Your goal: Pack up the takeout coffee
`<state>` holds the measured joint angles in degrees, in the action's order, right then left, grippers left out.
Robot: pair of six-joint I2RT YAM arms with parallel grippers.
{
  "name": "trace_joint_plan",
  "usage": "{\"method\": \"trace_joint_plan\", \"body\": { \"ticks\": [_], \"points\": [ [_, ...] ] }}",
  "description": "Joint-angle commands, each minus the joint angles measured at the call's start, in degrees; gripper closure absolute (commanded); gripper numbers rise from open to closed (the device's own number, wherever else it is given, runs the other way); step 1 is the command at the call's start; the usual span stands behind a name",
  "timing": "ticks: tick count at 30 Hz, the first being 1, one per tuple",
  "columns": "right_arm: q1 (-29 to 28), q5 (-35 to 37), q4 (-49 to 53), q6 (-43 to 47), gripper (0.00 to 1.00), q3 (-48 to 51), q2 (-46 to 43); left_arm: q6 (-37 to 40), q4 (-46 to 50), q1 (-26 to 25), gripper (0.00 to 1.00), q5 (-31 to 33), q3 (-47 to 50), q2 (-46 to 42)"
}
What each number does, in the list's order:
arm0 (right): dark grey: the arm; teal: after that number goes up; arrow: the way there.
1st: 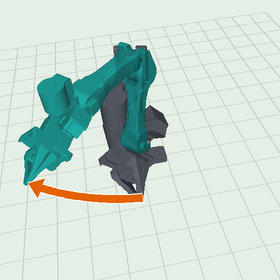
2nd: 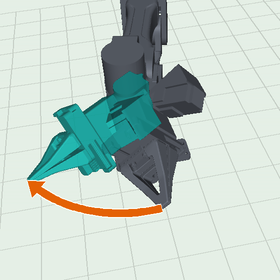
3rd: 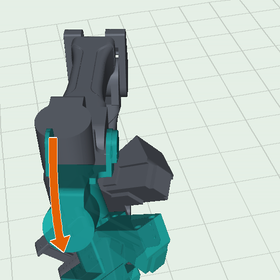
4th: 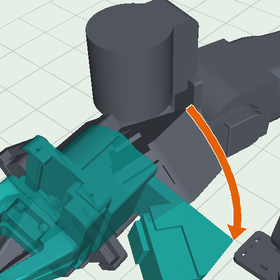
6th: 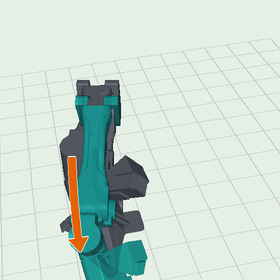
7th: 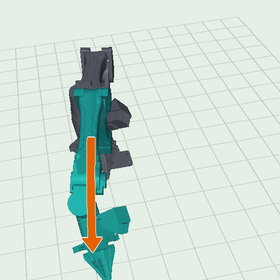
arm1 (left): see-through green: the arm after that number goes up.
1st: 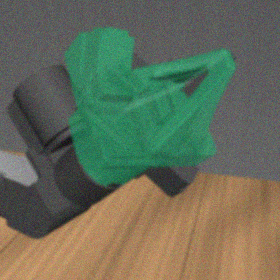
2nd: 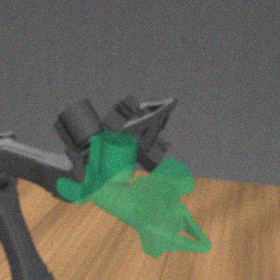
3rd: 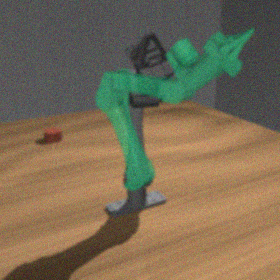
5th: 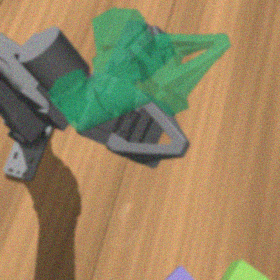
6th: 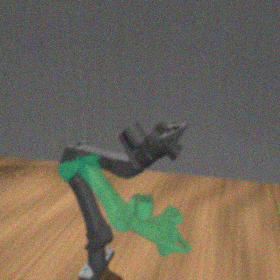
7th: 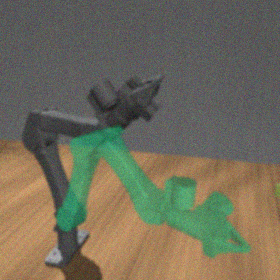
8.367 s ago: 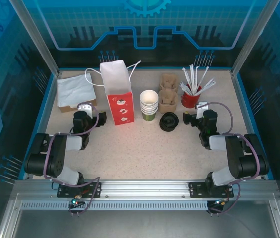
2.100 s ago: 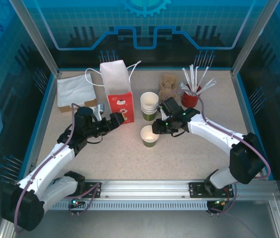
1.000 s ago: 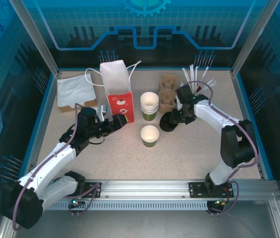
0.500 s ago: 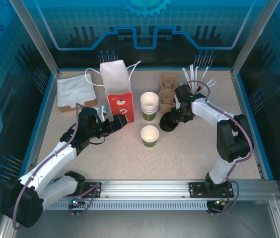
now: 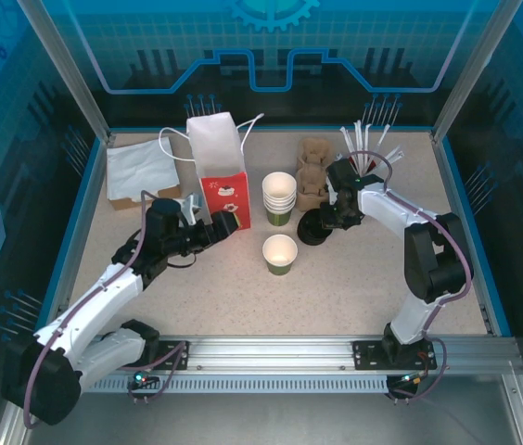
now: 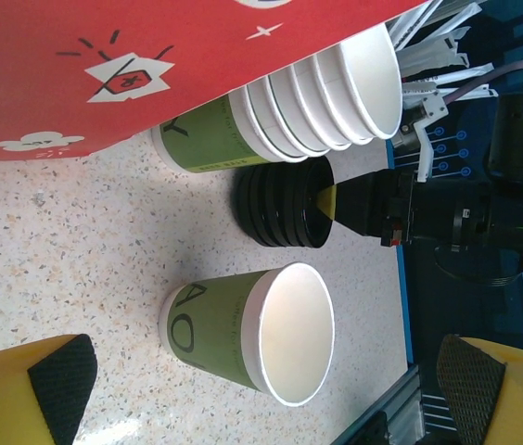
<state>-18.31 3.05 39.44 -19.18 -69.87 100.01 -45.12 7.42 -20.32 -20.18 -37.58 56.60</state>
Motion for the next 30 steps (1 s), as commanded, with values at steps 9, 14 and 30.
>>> {"method": "trace_joint_plan", "body": {
  "ticks": [9,14,30],
  "points": [
    [0.6,2.3,3.9,1.8,0.85,-1.1,-4.6,0.7,1.1,-0.5,0.01,0.2,-3.0,0.5],
    [0.7,2.9,3.0,1.5,0.87,0.6,-9.1,0.9,1.2,-0.6,0.01,-1.2,-4.4,0.4],
    [-5.3,-0.7,-9.9,4.2,0.89,10.4,-38.8,2.5,-2.5,-12.5,0.01,-8.4,-20.0,10.0]
  ]
}}
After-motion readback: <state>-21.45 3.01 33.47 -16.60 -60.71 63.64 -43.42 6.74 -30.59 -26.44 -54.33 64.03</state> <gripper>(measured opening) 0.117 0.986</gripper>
